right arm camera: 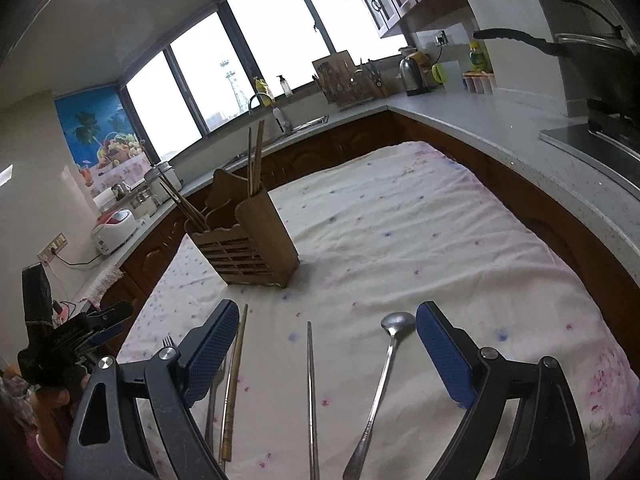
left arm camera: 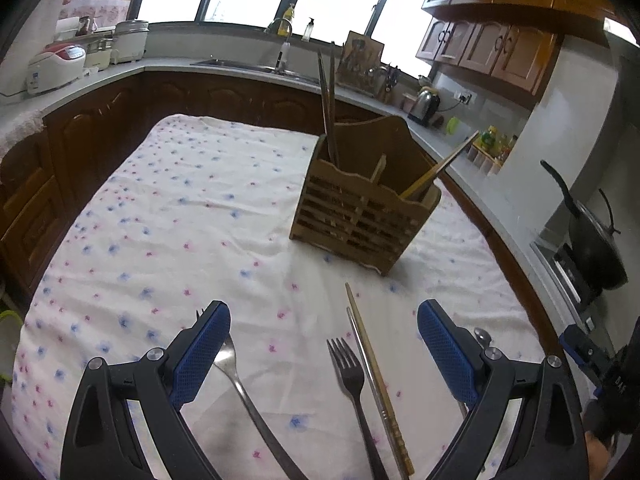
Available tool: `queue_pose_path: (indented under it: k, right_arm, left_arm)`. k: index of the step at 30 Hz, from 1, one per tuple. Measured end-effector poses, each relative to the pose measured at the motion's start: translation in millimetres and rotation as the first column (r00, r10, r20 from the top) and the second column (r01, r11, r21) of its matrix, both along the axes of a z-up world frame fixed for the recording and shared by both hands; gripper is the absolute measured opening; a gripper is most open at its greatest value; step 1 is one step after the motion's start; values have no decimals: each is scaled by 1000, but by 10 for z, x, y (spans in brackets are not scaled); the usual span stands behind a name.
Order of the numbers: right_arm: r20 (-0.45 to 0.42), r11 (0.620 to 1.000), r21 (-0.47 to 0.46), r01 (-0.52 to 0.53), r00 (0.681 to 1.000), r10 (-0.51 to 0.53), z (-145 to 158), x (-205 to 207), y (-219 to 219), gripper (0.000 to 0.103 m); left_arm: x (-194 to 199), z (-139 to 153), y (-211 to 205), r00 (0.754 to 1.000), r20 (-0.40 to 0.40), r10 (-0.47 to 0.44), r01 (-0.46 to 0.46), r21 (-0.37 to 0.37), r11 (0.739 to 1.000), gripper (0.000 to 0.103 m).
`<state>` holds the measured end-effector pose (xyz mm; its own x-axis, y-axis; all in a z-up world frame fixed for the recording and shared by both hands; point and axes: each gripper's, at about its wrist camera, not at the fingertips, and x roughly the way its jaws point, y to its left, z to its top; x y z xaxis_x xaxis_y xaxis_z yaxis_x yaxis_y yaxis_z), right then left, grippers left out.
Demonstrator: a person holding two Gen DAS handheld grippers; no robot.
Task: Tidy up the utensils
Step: 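Move both open grippers back down to the forks and spoon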
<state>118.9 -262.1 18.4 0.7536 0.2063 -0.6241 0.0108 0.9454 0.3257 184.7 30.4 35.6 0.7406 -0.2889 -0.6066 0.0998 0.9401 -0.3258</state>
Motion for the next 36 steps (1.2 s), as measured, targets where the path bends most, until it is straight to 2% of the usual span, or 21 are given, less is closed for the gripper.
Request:
queue_pose_path:
  k: [15, 27, 31, 33, 36]
  right_arm:
    - [-71, 1000, -2, 7, 997, -7, -246, 86, -28, 92]
    - [-132, 999, -20, -43, 990, 40, -441, 187, 128, 90]
    - [-162, 998, -52, -36, 986, 27, -518, 235, 146, 83]
    - [-181, 998, -55, -36, 983, 26, -562, 264, 144, 70]
    - [-199, 997, -62, -52, 979, 39, -598, 297, 180, 64]
  left_arm:
    - [190, -230, -236, 997, -78, -26, 29, 42, 999, 95]
    - [272, -443, -363, 990, -129, -55, 62, 47, 997, 94]
    - [309, -514, -399, 987, -150, -64, 72, 46, 996, 94]
    - [322, -533, -428, 986, -150, -68, 75, 45, 996, 93]
    - [355, -579, -468, 982, -166, -88, 96, 40, 995, 87]
